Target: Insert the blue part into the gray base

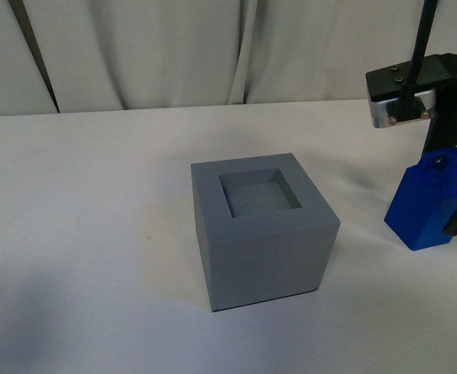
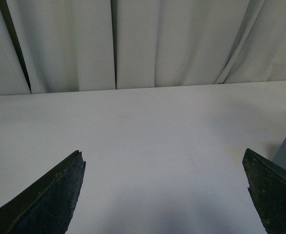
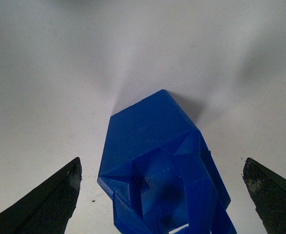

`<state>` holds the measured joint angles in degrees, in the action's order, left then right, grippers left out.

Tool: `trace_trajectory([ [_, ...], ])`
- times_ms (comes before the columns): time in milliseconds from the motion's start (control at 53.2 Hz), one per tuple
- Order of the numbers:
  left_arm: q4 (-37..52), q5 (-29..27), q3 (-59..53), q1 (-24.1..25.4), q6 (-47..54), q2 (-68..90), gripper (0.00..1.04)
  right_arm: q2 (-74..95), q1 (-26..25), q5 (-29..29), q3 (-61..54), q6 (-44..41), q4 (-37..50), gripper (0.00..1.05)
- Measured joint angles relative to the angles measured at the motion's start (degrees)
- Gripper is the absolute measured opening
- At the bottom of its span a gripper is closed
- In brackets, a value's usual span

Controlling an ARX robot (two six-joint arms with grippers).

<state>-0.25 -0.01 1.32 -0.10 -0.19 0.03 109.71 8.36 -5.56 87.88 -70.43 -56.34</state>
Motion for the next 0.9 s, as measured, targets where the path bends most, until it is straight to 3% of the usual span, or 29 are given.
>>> trace_trajectory([
  [263, 0.0, 0.0, 0.0, 0.0, 0.0, 0.0, 0.99, 0.24, 0.42, -0.04, 0.17, 0.31, 0.26, 0.95],
  [488, 0.0, 0.0, 0.0, 0.0, 0.0, 0.0, 0.99, 0.55, 0.39, 0.15, 0.35, 0.28, 0.24, 0.64],
  [638, 0.0, 0.0, 0.0, 0.0, 0.0, 0.0, 0.99, 0.55, 0.2, 0.17, 0.46, 0.2, 0.13, 0.49],
  [901, 0.0, 0.0, 0.0, 0.0, 0.0, 0.0, 0.99, 0.55, -0.02, -0.07, 0.76, 0.17, -0.98, 0.48],
])
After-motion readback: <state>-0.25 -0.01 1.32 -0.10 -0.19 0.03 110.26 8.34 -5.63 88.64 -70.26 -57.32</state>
